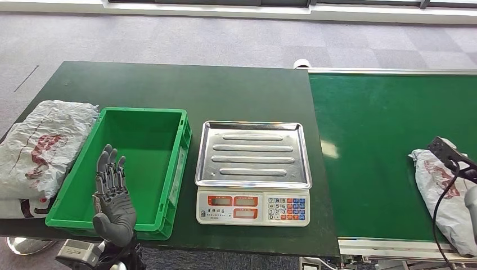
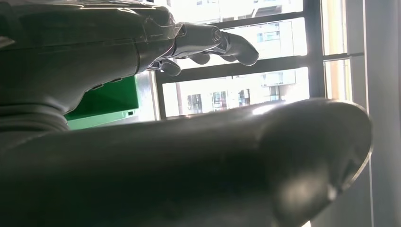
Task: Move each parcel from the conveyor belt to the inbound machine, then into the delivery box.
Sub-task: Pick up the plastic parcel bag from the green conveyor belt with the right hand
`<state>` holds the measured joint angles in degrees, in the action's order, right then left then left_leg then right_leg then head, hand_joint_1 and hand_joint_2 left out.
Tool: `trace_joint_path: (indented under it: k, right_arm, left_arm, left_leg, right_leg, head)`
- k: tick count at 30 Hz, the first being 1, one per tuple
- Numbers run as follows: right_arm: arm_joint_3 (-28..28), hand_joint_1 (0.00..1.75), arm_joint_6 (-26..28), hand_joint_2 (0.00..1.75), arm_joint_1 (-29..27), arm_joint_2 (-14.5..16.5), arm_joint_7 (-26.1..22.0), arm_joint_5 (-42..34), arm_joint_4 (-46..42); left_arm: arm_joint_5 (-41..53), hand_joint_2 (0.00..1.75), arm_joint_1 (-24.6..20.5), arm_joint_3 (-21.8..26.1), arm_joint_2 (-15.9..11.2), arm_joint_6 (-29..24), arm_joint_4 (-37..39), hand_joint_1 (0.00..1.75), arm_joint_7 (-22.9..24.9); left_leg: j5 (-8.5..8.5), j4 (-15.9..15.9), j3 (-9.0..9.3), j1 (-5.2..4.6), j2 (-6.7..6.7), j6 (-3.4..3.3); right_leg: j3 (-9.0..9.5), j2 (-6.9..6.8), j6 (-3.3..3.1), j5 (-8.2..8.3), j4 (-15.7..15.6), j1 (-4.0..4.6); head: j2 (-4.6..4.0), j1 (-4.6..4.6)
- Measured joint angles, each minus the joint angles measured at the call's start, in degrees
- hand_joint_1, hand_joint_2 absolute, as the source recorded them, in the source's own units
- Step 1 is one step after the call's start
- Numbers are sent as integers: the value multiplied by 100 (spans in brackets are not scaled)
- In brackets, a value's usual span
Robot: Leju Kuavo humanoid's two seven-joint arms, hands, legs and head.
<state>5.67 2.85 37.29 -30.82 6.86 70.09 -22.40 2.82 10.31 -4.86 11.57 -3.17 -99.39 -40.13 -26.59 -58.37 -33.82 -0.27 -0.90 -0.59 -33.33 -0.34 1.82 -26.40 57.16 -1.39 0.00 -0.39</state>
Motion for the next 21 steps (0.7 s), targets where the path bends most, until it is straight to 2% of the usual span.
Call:
trace_joint_path:
  k: [5,9,15,21]
  right_arm:
    - [142,0,-243,175,-277,62,-609,-465,4]
    - [252,0,-340,175,-572,249,-1017,-801,4]
    - [371,0,-200,175,-909,528,-1080,-988,3]
    - [461,0,-159,175,-1074,628,-1104,-1082,-3]
  left_arm:
    - [-107,0,-130,-1,-37,-5,125,0,1]
    - [-122,0,-166,0,-45,-19,149,0,14]
    - [-33,0,-241,-1,-45,-17,145,0,87]
    - [-29,0,-381,0,-50,10,192,0,125]
  left_leg:
    - [0,1,0,1,1,0]
    - [0,1,-1,1,1,0]
    - [0,1,-2,1,-2,0]
    - [0,1,-2,0,-1,0]
  right_leg:
    - [2,1,0,0,1,1]
    - [0,1,0,-1,1,1]
    - [0,-1,0,-1,1,1]
    - [0,-1,0,-1,1,0]
  head:
    - [0,1]
    - [0,1]
    - [0,1]
    - [0,0]
